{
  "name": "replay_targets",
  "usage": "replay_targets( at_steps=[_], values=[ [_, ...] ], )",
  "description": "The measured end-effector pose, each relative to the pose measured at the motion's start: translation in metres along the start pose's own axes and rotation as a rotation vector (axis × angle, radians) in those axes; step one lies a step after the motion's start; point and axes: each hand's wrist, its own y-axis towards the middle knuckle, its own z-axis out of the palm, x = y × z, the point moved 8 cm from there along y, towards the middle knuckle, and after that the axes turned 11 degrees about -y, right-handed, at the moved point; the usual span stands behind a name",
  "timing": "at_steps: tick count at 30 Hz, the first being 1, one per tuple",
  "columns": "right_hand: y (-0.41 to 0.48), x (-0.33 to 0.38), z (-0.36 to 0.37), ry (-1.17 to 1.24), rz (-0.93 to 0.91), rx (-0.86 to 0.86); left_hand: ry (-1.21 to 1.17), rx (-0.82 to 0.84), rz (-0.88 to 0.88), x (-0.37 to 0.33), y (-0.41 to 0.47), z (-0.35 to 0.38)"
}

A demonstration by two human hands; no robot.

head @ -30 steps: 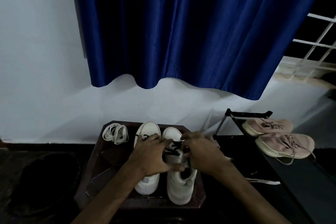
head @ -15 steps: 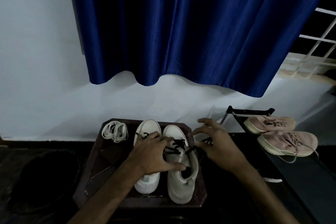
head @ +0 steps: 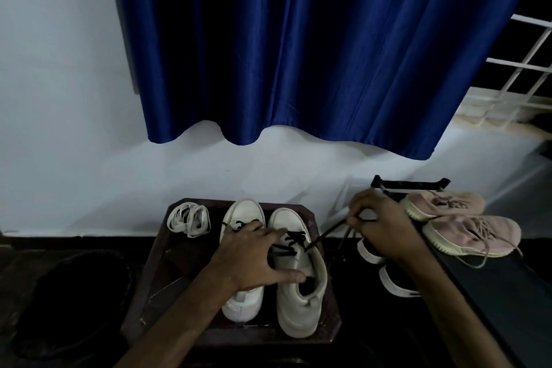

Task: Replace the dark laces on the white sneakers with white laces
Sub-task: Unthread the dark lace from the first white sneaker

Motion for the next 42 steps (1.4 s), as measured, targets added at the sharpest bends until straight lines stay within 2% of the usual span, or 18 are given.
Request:
replay_targets(
  at_steps=[2, 8, 17, 19, 20, 23, 28, 30, 34, 37, 40, 42],
  values=[
    [-0.001, -0.005, -0.002, -0.122, -0.007, -0.005, -0.001, -0.002, 0.003, 0.000, 0.000, 0.001],
    [-0.016, 0.055, 0.062, -0.433, -0.233, 0.298, 0.006, -0.011, 0.010, -0.002, -0.001, 0.000],
    [-0.022, 0.075, 0.071, -0.829, -0.298, 0.277, -0.009, -0.026, 0.004, 0.000, -0.001, 0.000],
    [-0.021, 0.077, 0.071, -0.831, -0.306, 0.289, -0.015, -0.035, 0.003, -0.001, -0.002, 0.000],
    [-0.020, 0.078, 0.066, -0.775, -0.307, 0.284, -0.021, -0.043, 0.004, -0.001, -0.002, -0.001],
    [-0.009, 0.054, 0.033, -0.403, -0.202, 0.228, -0.053, -0.052, -0.003, 0.000, -0.003, -0.002],
    [-0.008, -0.009, -0.036, -0.033, 0.116, -0.087, -0.079, -0.050, -0.002, 0.000, -0.003, 0.000],
    [-0.010, -0.017, -0.041, 0.147, 0.196, -0.109, -0.095, -0.055, 0.005, 0.001, -0.003, 0.001],
    [0.002, 0.009, -0.025, 0.451, 0.170, 0.051, -0.076, -0.132, 0.039, -0.002, -0.004, -0.001],
    [0.022, 0.046, -0.035, 0.723, 0.148, 0.111, -0.076, -0.179, 0.041, -0.002, -0.006, -0.003],
    [0.049, 0.074, -0.062, 1.006, 0.080, 0.036, -0.078, -0.191, 0.062, -0.002, -0.007, -0.003],
    [0.067, 0.071, -0.064, 1.000, 0.114, -0.055, -0.079, -0.188, 0.076, -0.003, -0.008, -0.002]
  ],
)
